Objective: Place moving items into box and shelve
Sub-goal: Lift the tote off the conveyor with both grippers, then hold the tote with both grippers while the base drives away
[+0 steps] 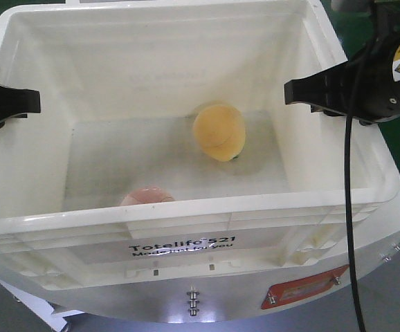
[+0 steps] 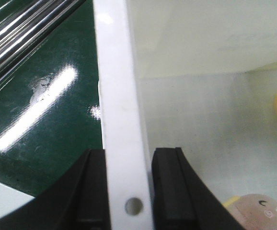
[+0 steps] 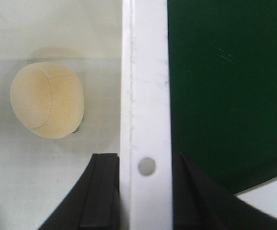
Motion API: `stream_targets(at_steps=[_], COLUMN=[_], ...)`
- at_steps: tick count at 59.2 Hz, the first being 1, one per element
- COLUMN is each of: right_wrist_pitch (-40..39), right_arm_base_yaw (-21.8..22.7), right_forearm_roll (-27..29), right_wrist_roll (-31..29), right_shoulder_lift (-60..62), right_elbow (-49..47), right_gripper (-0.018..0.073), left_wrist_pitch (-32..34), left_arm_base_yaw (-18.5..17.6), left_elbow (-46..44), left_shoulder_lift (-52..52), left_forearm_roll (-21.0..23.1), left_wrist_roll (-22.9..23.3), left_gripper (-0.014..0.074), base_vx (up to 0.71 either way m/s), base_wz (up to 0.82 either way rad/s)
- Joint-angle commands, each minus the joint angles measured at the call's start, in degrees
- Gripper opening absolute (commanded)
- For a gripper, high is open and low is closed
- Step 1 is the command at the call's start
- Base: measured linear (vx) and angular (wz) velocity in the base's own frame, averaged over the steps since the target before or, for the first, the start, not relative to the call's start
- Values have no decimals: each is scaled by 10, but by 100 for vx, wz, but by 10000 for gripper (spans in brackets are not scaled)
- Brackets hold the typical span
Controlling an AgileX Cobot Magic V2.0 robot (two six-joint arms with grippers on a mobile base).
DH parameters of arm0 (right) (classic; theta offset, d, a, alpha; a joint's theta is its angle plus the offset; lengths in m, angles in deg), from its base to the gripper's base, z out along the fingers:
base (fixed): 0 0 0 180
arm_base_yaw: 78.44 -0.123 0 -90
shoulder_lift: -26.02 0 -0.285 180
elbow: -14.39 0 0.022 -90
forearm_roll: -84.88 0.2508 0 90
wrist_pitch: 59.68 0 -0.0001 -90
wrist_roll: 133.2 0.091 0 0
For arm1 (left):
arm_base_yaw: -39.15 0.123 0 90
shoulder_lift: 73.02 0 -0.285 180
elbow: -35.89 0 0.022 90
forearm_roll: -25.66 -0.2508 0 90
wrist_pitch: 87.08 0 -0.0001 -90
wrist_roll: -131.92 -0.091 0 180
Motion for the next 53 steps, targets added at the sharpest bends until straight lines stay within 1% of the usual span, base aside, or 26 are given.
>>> stream_targets(at_steps=[1, 53], right_wrist_pitch=[-47, -47], right_arm_base_yaw=[4, 4], right_forearm_roll=[-48, -49], right_wrist_roll=[1, 1], right_shoulder_lift=[25, 25], right_elbow=[-22, -22], right_gripper=[57, 57], left_wrist_pitch=[60, 60], left_arm_base_yaw=[-2, -2], left_elbow=[-25, -25], left_shoulder_lift=[20, 20], left_forearm_roll=[-40, -40], left_wrist_roll=[0, 0], left_gripper=[148, 148], base_vx=[0, 0], base_wz=[0, 1])
